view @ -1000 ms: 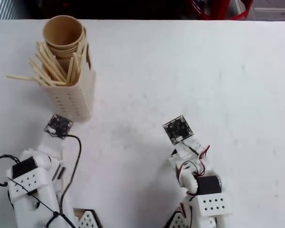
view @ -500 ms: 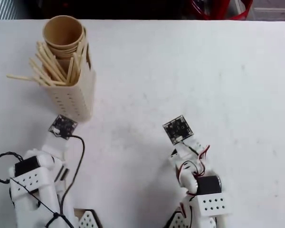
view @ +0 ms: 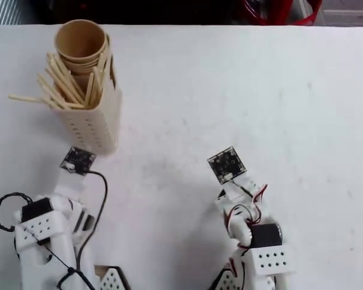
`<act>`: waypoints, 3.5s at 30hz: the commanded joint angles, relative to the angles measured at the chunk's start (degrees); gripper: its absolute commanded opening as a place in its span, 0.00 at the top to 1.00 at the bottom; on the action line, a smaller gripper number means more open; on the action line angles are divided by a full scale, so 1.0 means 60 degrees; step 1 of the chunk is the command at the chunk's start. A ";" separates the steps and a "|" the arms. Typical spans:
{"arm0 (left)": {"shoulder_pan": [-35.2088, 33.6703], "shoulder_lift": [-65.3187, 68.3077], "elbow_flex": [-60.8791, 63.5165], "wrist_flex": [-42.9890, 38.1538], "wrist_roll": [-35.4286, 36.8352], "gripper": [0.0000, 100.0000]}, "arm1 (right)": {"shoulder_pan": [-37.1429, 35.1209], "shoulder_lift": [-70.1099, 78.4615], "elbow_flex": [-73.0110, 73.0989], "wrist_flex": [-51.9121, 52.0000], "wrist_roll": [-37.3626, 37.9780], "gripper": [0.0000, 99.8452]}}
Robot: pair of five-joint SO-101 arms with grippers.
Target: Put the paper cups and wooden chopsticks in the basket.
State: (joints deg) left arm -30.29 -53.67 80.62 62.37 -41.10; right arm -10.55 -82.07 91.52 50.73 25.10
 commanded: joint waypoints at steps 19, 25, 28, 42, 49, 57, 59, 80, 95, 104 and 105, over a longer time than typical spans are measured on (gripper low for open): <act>-0.2674 0.5619 -0.4645 -0.0938 -0.0791 0.92 | 0.0051 -0.0051 -0.0029 0.0022 0.0073 0.98; -0.3582 0.5692 -0.5538 -0.1128 -0.0908 0.92 | 0.0051 -0.0081 -0.0029 0.0022 0.0073 0.98; -0.3568 0.5692 -0.5802 -0.1538 -0.0381 0.92 | 0.0051 -0.0066 -0.0029 0.0022 0.0073 0.98; -0.2337 0.5692 -0.5392 0.0718 -0.2212 0.78 | 0.0066 -0.0081 -0.0029 0.0022 0.0073 0.98; -0.2747 0.5692 -0.3223 -0.2535 -0.1553 0.78 | 0.0095 -0.0081 -0.0029 0.0022 0.0073 0.98; -0.2894 0.5722 -0.2403 -0.3311 -0.1568 0.84 | 0.0095 -0.0095 -0.0029 0.0022 0.0073 0.98; -0.2908 0.5722 -0.2403 -0.3282 -0.1568 0.87 | 0.0095 -0.0095 -0.0029 0.0022 0.0073 0.98; -0.4784 0.5663 -0.4190 -0.1568 -0.2476 0.94 | 0.0095 -0.0095 -0.0029 0.0022 0.0073 0.98; -0.5077 0.5634 -0.8337 0.1392 -0.0645 0.94 | 0.0095 -0.0095 -0.0029 0.0022 0.0073 0.98; -0.4403 0.5692 -0.8498 0.1773 -0.1582 0.92 | 0.0095 -0.0095 -0.0029 0.0022 0.0073 0.98; -0.4359 0.5692 -0.8132 0.1758 -0.1978 0.90 | 0.0095 -0.0095 -0.0029 0.0022 0.0073 0.98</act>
State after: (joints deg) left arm -57.89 -19.03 29.71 72.57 -47.43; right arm -10.55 -82.07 91.52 50.73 25.10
